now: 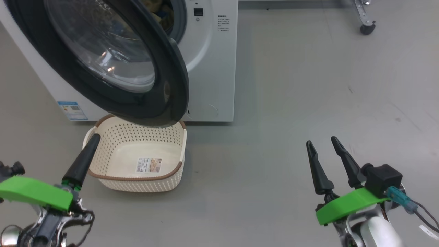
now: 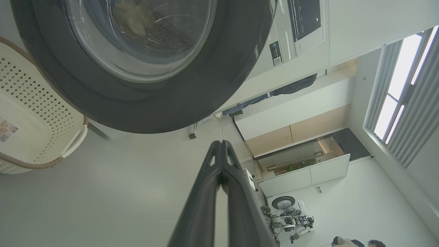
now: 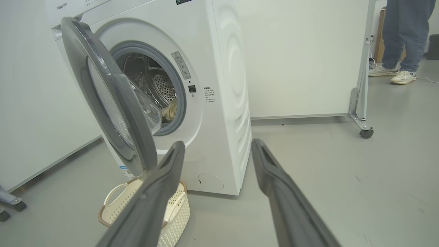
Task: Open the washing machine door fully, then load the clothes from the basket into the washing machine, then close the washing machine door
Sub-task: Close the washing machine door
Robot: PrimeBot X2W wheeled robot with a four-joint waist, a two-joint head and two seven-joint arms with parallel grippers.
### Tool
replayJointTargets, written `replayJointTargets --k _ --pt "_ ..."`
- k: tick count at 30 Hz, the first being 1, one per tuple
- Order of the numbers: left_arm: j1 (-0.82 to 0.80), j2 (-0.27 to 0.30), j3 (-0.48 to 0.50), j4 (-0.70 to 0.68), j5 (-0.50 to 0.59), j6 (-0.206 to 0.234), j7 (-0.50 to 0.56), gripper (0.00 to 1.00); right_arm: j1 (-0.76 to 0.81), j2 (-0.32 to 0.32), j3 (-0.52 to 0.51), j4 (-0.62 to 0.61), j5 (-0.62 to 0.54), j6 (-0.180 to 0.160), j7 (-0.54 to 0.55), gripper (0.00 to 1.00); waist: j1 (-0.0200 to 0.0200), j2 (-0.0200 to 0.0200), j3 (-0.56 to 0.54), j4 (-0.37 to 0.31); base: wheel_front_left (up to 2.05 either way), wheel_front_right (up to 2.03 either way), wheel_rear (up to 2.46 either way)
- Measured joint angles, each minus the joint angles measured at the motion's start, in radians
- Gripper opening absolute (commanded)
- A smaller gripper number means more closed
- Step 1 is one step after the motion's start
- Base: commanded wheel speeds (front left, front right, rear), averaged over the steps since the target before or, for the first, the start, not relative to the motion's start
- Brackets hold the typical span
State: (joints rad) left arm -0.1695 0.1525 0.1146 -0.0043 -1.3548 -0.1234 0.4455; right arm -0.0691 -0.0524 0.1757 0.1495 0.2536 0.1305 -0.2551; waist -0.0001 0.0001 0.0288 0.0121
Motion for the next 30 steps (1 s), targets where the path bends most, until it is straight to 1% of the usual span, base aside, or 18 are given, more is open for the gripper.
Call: replayJointTargets --k 2,5,6,7,12,14,16,20,23,28,29,30 --pt "0.038 0.019 -0.029 -0.031 0.049 0.000 -0.068 0.00 0.011 0.000 0.000 0.000 0.000 0.000 0.000 1.00 0.0000 0.0000 -0.014 0.018 0.00 0.00 0.00" --pt "0.086 0.066 -0.081 -0.061 0.130 0.000 -0.188 0.00 0.022 0.001 -0.003 0.000 0.000 0.000 0.000 1.00 0.0000 0.0000 -0.028 0.043 0.00 0.00 0.00" --pt "0.100 0.086 -0.104 -0.065 0.160 0.000 -0.229 0.00 0.025 0.001 -0.004 0.000 0.000 0.000 0.000 1.00 0.0000 0.0000 -0.032 0.051 0.00 0.00 0.00" --pt "0.124 0.127 -0.155 -0.069 0.213 0.000 -0.315 0.00 0.026 0.001 -0.007 -0.003 0.000 0.000 0.000 1.00 0.0000 0.0000 -0.038 0.068 0.00 0.00 0.00" --pt "0.165 0.228 -0.280 -0.037 0.359 0.000 -0.532 0.00 0.037 0.001 -0.009 -0.005 0.000 0.000 0.000 1.00 0.0000 0.0000 -0.051 0.103 0.00 0.00 0.00" --pt "0.173 0.252 -0.315 -0.008 0.403 0.000 -0.607 0.00 0.052 0.002 -0.009 -0.005 0.000 0.000 0.000 1.00 0.0000 0.0000 -0.056 0.113 0.00 0.00 0.00" --pt "0.175 0.266 -0.348 0.019 0.454 0.000 -0.657 0.00 0.065 0.002 -0.010 -0.005 0.000 0.000 0.000 1.00 0.0000 0.0000 -0.060 0.122 0.00 0.00 0.00" --pt "0.175 0.276 -0.364 0.067 0.589 -0.001 -0.693 0.00 0.067 0.002 -0.011 -0.005 0.000 0.000 0.000 1.00 0.0000 0.0000 -0.065 0.136 0.00 0.00 0.00" --pt "0.175 0.263 -0.349 0.082 0.654 -0.001 -0.693 0.00 0.067 0.003 -0.010 -0.005 0.001 0.000 0.000 1.00 0.0000 0.0000 -0.064 0.141 0.00 0.00 0.00" --pt "0.177 0.217 -0.307 0.077 0.723 -0.001 -0.693 0.00 0.067 0.003 -0.007 -0.005 0.002 0.000 0.000 1.00 0.0000 0.0000 -0.060 0.143 0.00 0.00 0.00" --pt "0.179 0.210 -0.302 0.077 0.729 -0.001 -0.693 0.19 0.067 0.003 -0.006 -0.005 0.002 0.000 0.000 1.00 0.0000 0.0000 -0.059 0.143 0.00 0.00 0.00" --pt "0.181 0.206 -0.299 0.077 0.732 -0.001 -0.693 0.92 0.067 0.003 -0.005 -0.004 0.002 0.000 0.000 1.00 0.0000 0.0000 -0.058 0.142 0.00 0.00 0.00"
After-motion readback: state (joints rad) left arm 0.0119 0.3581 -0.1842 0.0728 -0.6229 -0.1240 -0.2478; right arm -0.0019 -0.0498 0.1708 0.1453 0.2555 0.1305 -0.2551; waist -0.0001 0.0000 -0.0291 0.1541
